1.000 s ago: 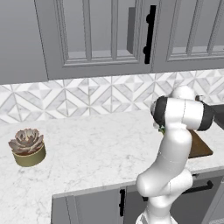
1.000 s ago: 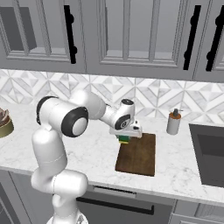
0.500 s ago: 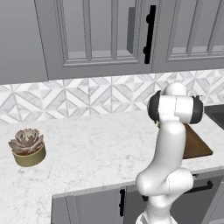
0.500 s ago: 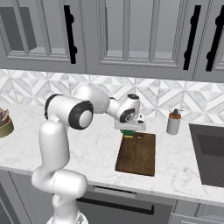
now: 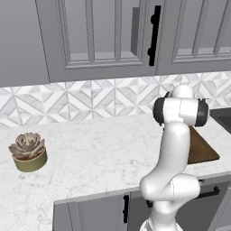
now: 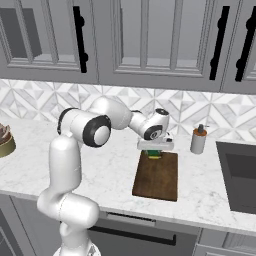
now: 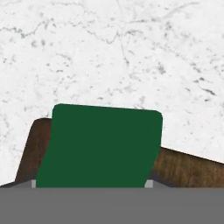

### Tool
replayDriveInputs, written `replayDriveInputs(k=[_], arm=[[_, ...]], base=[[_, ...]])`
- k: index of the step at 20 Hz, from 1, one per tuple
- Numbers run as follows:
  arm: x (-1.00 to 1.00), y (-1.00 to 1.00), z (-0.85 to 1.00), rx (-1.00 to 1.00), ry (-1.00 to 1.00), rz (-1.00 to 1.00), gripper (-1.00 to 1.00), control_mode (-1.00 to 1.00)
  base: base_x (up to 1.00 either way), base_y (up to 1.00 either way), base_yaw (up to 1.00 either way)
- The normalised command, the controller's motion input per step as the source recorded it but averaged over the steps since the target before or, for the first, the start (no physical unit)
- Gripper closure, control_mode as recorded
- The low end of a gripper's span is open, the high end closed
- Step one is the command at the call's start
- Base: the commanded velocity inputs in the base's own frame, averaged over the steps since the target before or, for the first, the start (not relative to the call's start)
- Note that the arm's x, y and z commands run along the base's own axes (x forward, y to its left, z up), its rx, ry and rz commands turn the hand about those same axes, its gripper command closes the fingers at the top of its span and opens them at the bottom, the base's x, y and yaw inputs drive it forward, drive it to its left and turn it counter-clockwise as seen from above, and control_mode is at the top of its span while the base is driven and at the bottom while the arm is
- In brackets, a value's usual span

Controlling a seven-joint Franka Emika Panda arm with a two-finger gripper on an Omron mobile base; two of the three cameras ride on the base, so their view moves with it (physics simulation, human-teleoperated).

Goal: Pick up the sponge from the counter and clean the cutting board by briefly scrubbing or pressing down on the cutting board. Once finished, release the sponge.

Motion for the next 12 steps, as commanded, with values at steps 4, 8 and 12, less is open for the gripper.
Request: replayDriveInputs(k=[4, 8, 12], arm=[[-0.29, -0.1, -0.16, 0.01, 0.0, 0.07, 1.0, -1.0], [-0.46, -0.18, -0.01, 0.0, -0.02, 0.04, 1.0, -1.0], [-0.4, -0.19, 0.0, 0.0, -0.09, 0.03, 1.0, -1.0]], base=[[0.0, 0.0, 0.0], [0.0, 0.0, 0.0], [0.0, 0.0, 0.0]])
